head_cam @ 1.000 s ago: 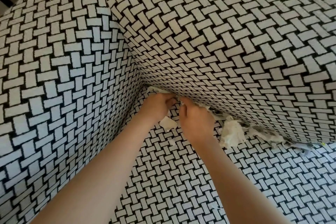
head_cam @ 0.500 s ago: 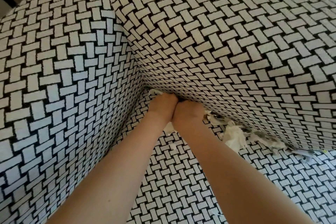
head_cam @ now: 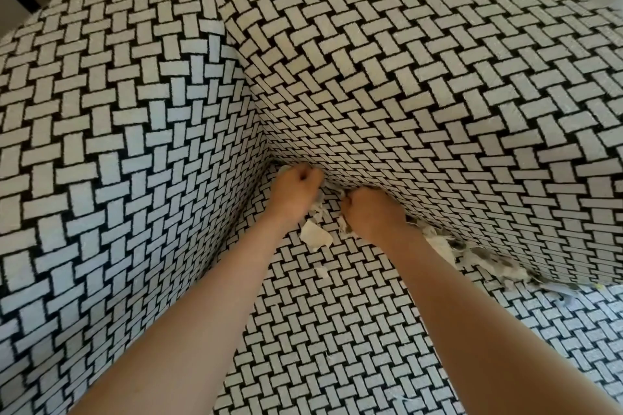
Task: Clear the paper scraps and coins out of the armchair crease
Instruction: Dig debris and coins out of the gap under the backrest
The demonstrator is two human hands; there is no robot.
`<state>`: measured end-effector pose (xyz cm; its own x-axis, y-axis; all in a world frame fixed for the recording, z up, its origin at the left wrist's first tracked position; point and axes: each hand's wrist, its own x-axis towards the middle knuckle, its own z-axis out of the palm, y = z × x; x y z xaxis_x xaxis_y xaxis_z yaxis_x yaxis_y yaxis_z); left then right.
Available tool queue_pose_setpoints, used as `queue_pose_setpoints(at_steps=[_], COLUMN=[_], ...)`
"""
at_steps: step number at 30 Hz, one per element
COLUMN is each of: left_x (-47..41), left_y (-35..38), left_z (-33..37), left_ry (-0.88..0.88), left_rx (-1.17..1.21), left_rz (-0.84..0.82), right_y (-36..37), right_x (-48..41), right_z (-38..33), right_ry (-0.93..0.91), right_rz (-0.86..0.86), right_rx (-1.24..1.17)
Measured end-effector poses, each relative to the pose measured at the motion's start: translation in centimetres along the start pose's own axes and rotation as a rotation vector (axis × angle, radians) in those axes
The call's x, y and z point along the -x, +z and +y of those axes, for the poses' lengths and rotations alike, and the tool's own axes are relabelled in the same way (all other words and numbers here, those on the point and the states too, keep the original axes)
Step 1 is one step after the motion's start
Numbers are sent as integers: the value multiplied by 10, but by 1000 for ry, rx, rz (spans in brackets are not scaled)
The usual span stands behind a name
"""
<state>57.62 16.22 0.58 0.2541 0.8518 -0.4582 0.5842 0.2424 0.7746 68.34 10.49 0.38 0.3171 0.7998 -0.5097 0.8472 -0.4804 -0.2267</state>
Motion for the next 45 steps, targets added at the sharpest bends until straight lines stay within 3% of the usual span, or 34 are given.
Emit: queue_pose_setpoints(at_steps=[3, 6, 8, 11, 13, 14, 17, 21, 22, 23, 26, 30, 35, 39, 41, 45], left_x=[4, 13, 26, 57, 82, 93, 126, 168, 181, 192, 223, 254, 288, 298, 297, 277], left_y=[-9, -16, -19, -24, -27, -27, -27, -25, -26, -27, -35, -53, -84, -120, -140, -168], left_z=[7, 6, 9, 13, 11, 10, -3, -22, -26, -28, -39, -59, -86, -109, -122, -152], left_ry=[-279, -308, -297, -283, -294, -305, -306, -196, -166, -120, 28, 108, 226, 137, -3, -296], left_rx=[523, 728, 850, 987, 1082, 1144, 1222, 1238, 1204, 1114, 786, 736, 656, 778, 657, 320], left_rz=[-41, -79, -98, -118, -132, -135, -66, 74, 133, 192, 368, 499, 757, 1069, 1149, 878], right_y=[7, 6, 6, 6, 11, 16, 27, 40, 40, 44, 60, 75, 83, 98, 101, 98], right_x=[8, 21, 31, 53, 73, 82, 105, 140, 150, 159, 181, 209, 242, 253, 254, 255], right_z=[6, -7, -19, -35, -42, -43, -51, -71, -77, -85, -98, -124, -168, -193, -203, -222], right_ry=[-128, -136, -43, 273, 354, 356, 397, 412, 514, 484, 389, 263, 316, 390, 353, 306], right_rz=[176, 368, 413, 136, -68, -128, -127, -285, -233, -241, -476, -625, -798, -783, -768, -737], right_rx=[-88, -436, -774, -1570, -2033, -2152, -2152, -2252, -2231, -2271, -2244, -2122, -2018, -2049, -2002, -1895])
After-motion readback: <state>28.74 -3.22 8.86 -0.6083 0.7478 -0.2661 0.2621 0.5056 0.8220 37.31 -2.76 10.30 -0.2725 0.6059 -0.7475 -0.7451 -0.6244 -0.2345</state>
